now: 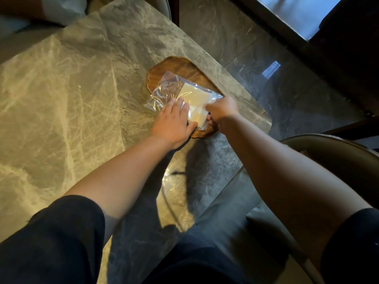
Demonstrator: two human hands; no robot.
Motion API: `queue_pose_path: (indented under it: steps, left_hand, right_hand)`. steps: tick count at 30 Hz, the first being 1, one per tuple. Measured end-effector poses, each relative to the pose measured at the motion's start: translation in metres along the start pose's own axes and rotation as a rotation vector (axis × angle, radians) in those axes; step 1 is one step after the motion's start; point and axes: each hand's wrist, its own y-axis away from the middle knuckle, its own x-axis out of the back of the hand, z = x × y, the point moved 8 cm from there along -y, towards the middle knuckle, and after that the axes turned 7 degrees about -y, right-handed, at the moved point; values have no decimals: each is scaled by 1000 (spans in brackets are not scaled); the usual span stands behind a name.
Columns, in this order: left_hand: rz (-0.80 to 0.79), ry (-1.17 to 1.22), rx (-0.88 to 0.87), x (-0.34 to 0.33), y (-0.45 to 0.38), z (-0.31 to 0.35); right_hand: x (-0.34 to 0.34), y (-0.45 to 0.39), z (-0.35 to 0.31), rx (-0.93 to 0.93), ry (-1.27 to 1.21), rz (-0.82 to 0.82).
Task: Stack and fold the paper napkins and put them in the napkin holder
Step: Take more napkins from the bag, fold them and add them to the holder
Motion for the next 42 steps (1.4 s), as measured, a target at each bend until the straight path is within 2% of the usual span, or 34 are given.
queue_pose_path:
  steps: [6, 9, 14, 19, 29, 38, 42]
  left_hand:
    - [-14, 3, -9, 1, 1, 0]
    - [-22, 7, -24, 1, 0, -2]
    - [-21, 2, -39, -1, 0, -5]
    - [-19, -53, -61, -1, 1, -4]
    - [-22, -93, -78, -1, -4, -4]
    - [-2, -157, -155, 4, -12, 1]
    - [-8, -200, -165, 6, -18, -1]
  right_hand:
    - [-7, 6, 4, -127, -76, -58]
    - [-8, 5, -2, -45, -61, -74]
    - [8, 12, 3, -21, -142, -39]
    - [47, 14, 25, -84, -139, 25]
    - [58, 18, 41, -167, -275, -83]
    - [71, 29, 60, -60, -396, -229]
    - [77, 36, 66, -32, -414, -226]
